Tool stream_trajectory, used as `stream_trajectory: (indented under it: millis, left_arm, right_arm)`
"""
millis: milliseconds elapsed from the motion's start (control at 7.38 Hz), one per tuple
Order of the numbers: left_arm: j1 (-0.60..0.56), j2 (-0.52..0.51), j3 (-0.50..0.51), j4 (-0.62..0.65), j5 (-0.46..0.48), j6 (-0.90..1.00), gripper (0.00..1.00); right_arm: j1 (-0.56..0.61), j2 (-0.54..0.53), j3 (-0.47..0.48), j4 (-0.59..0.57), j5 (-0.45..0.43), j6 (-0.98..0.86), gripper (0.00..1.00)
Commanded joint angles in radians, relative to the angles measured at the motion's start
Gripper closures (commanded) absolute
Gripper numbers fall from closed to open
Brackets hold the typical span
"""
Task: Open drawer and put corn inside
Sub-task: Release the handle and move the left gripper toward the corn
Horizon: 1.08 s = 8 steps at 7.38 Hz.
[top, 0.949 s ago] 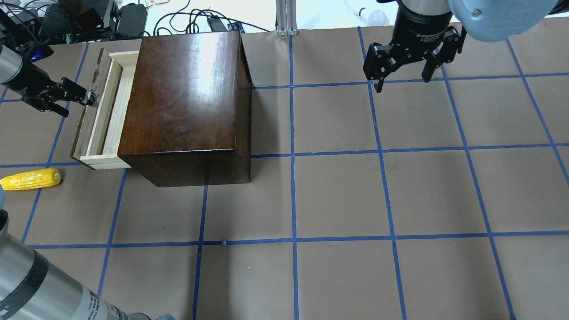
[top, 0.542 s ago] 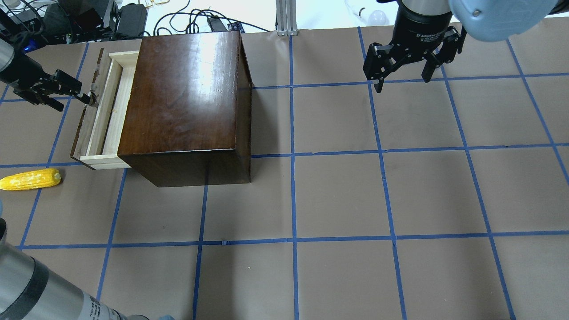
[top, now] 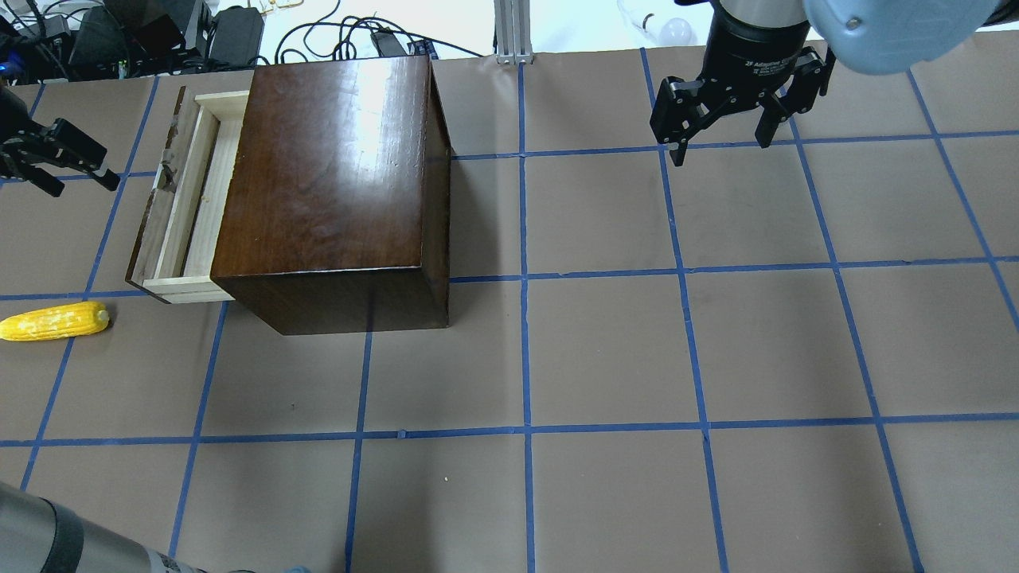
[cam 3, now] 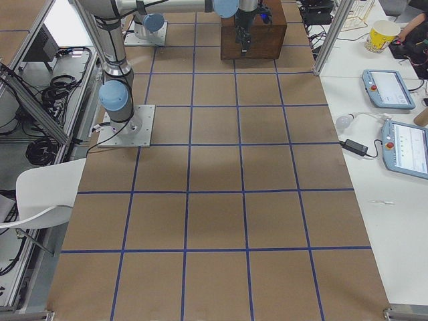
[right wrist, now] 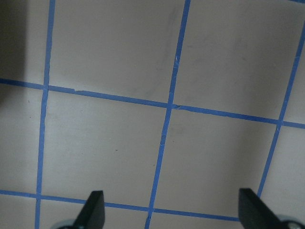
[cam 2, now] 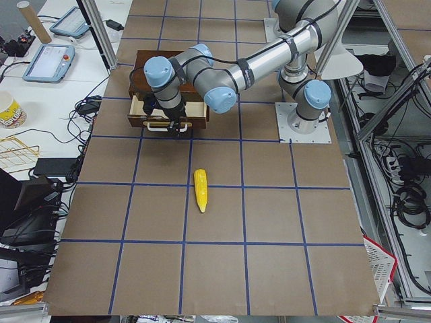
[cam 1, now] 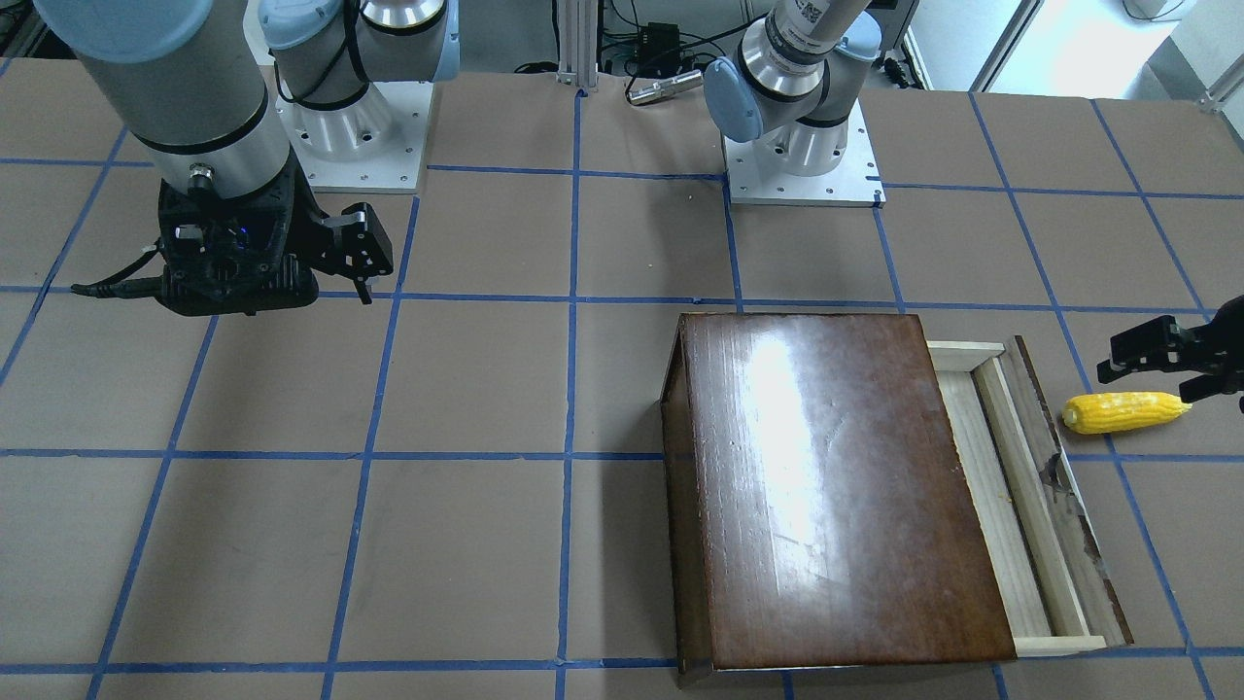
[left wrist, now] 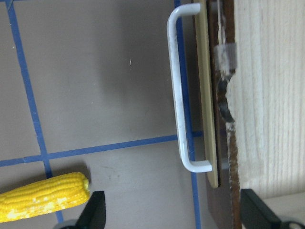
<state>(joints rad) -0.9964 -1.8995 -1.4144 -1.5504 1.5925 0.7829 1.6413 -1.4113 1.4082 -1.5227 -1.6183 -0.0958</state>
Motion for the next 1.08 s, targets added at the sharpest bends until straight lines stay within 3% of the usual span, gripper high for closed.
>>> stream_trajectory:
  millis: [0, 407, 678, 949]
  left_arm:
    - [0.051, 0.000, -0.034, 0.012, 0.038, 0.138, 0.00]
    - [0.120, -0.032, -0.060, 0.018, 0.038, 0.275, 0.00]
    - [0.156, -0.047, -0.135, 0.189, 0.040, 0.453, 0.00]
    - [0.177, -0.065, -0.166, 0.269, 0.043, 0.654, 0.00]
  right_arm:
    - [0.000, 0.000, 0.000, 0.000, 0.000, 0.001, 0.00]
    - [0.000, 0.000, 0.000, 0.000, 0.000, 0.001, 0.00]
    - [0.000, 0.000, 0.000, 0.000, 0.000, -0.001, 0.00]
    - [0.000, 0.000, 0.000, 0.001, 0.000, 0.001, 0.00]
